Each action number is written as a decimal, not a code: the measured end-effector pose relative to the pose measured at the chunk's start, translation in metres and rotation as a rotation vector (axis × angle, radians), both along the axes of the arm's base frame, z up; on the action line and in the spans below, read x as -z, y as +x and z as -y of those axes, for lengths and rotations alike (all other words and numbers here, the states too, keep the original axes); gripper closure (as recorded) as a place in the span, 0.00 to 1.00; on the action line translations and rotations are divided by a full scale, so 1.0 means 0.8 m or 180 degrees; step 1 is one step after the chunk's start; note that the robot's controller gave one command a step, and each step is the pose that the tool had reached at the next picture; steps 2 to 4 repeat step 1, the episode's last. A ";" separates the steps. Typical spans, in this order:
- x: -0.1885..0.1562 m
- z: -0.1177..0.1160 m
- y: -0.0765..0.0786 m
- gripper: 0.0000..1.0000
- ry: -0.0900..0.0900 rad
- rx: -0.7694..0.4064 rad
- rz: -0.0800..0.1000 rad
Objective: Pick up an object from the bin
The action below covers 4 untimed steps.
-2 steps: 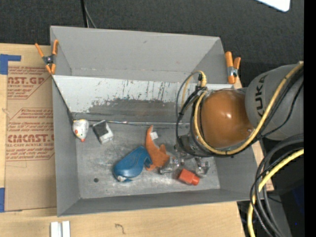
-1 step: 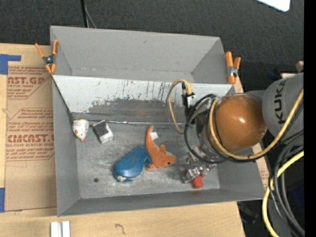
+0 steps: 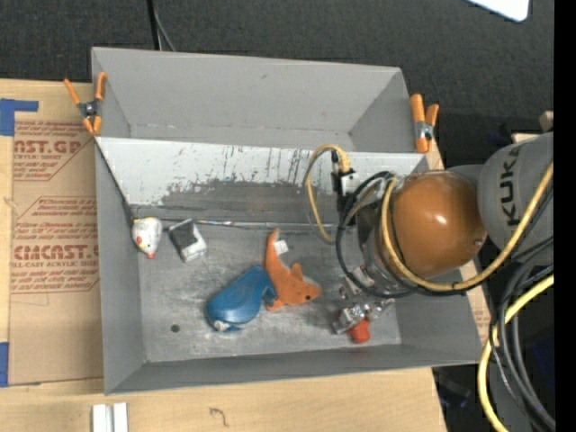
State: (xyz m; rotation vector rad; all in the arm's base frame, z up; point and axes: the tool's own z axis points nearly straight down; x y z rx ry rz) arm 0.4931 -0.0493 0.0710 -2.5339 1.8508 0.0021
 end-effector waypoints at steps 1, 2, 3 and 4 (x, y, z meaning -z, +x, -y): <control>-0.188 0.023 0.012 1.00 -0.0002 0.0181 0.0000; -0.188 0.023 0.012 1.00 -0.0002 0.0181 0.0000; -0.188 0.023 0.012 1.00 -0.0002 0.0181 0.0000; -0.188 0.023 0.012 1.00 -0.0002 0.0181 0.0000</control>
Offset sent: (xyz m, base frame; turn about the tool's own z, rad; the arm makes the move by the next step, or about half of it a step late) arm 0.0000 0.0000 0.0000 0.0000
